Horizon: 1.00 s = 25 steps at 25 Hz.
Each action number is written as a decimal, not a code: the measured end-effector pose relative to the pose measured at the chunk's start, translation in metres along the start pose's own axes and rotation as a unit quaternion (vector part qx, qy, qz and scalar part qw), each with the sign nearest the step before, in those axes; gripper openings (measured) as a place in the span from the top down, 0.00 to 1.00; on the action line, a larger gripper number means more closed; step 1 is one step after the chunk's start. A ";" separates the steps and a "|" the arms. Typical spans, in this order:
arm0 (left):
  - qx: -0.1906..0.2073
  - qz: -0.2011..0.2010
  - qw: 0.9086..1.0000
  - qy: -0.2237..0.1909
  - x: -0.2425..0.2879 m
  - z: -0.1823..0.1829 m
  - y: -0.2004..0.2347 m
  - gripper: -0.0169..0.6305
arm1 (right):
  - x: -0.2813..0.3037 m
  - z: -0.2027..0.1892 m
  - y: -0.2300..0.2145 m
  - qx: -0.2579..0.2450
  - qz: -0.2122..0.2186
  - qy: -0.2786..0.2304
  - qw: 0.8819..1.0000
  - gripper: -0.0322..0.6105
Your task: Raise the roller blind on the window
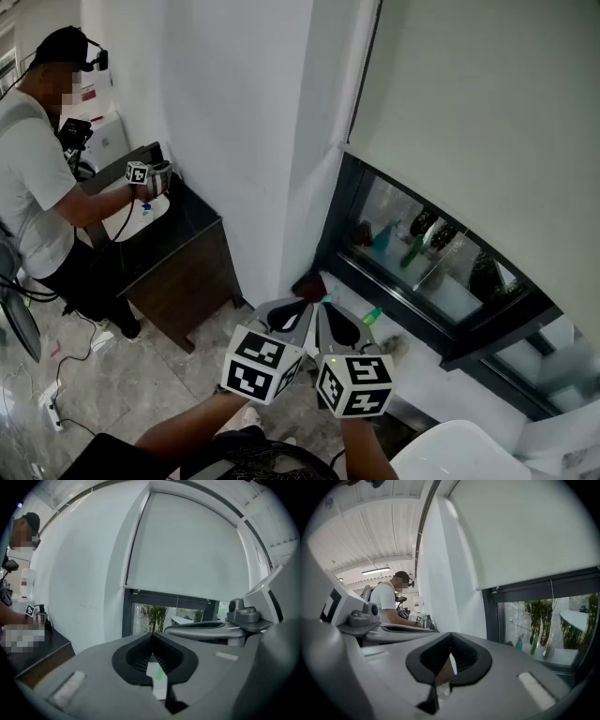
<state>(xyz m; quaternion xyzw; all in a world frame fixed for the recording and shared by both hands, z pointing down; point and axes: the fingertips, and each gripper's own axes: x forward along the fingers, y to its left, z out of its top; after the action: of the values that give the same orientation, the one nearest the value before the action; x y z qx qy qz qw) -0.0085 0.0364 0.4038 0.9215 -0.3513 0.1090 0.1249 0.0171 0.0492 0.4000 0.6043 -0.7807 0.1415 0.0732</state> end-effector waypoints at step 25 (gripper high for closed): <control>0.039 -0.056 0.998 0.003 0.051 0.023 0.061 0.97 | 0.076 0.019 -0.009 -0.015 -0.042 -0.007 0.999 0.95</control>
<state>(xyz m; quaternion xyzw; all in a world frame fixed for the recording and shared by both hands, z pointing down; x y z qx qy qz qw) -0.0095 -0.0464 0.4067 0.9437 -0.2939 0.1182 0.0958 0.0068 -0.0287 0.4050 0.6365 -0.7570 0.1224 0.0820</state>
